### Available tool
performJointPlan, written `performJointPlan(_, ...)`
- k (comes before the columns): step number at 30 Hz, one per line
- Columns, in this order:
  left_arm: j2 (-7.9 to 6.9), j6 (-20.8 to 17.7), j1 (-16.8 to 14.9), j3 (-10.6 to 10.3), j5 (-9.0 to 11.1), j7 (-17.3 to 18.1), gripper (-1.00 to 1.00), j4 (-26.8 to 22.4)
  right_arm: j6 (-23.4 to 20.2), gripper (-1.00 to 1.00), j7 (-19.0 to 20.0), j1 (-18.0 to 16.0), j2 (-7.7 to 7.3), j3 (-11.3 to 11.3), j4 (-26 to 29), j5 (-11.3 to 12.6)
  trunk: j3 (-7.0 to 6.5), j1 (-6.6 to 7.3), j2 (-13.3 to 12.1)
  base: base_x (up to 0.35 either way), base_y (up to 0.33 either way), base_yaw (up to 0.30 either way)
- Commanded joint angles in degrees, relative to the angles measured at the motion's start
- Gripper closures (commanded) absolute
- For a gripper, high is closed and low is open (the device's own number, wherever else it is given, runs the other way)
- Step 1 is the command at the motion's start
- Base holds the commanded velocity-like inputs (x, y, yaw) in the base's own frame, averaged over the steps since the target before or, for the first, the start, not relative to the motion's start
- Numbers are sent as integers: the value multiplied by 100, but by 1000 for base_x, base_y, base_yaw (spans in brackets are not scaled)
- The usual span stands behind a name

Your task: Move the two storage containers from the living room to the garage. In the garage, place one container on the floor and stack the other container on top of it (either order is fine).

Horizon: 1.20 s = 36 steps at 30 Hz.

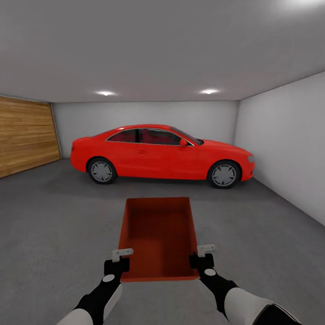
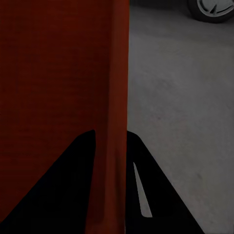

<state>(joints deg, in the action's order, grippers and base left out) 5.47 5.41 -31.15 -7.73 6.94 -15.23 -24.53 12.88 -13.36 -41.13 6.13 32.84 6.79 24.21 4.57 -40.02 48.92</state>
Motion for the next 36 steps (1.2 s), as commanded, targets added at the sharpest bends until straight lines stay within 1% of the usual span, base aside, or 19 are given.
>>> performJointPlan(1,-11,30,-2,8,96,-85,100,18,4,100,-9,-9,2,-164,24,-62,9,-4,7,322,0,0)
performJointPlan(24,-11,30,-4,8,95,-85,100,18,-4,100,-9,-9,-6,-172,24,-59,9,-4,7,322,0,0)
performJointPlan(28,-11,26,1,8,94,-85,100,19,1,100,-1,-9,-7,-167,24,104,9,-4,7,322,0,0)
performJointPlan(36,-11,30,-1,8,90,-85,100,12,-9,100,8,-9,-7,-166,24,127,9,-4,7,322,0,0)
